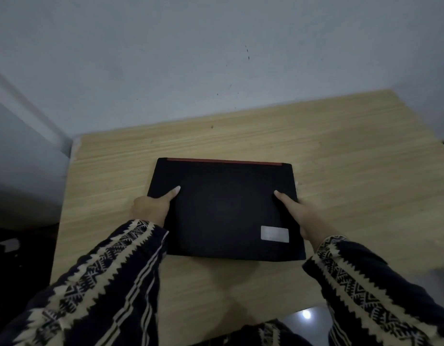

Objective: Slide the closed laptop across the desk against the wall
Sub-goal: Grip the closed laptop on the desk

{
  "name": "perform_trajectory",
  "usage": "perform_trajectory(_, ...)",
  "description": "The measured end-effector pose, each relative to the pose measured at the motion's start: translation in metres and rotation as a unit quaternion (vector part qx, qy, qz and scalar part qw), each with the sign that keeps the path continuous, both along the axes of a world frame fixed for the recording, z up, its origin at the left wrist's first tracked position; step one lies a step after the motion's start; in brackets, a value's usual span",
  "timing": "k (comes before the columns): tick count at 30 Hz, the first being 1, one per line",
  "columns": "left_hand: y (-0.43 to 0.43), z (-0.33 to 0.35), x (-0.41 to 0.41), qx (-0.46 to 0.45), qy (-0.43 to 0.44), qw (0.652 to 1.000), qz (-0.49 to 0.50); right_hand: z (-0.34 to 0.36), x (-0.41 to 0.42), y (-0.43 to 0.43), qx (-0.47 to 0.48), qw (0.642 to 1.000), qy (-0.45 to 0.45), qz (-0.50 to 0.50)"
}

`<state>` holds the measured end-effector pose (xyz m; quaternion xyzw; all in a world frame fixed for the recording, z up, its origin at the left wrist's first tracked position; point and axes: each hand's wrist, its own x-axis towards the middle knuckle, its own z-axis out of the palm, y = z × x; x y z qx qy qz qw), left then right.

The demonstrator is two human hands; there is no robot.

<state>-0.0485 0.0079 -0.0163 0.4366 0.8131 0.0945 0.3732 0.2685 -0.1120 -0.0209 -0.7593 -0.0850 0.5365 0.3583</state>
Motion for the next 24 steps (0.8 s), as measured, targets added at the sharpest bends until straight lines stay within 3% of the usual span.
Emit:
perform_trajectory(6, 0.006, 0.004, 0.0, 0.014, -0.102, 0.993, 0.06, -0.002, 0.005, 0.012, 0.025, 0.997, -0.064, -0.045)
perform_trajectory(8, 0.008, 0.009, 0.001, 0.014, -0.073, 0.996, 0.051, -0.003, 0.009, 0.014, 0.02, 0.996, -0.067, -0.047)
perform_trajectory(16, 0.032, 0.037, 0.002, 0.088, 0.014, 0.996, 0.01, 0.003, 0.016, 0.013, 0.022, 0.994, 0.101, 0.033)
perform_trajectory(24, 0.043, 0.044, 0.013, 0.13, 0.01, 0.992, 0.001, -0.004, 0.006, 0.035, 0.087, 0.981, -0.142, -0.101)
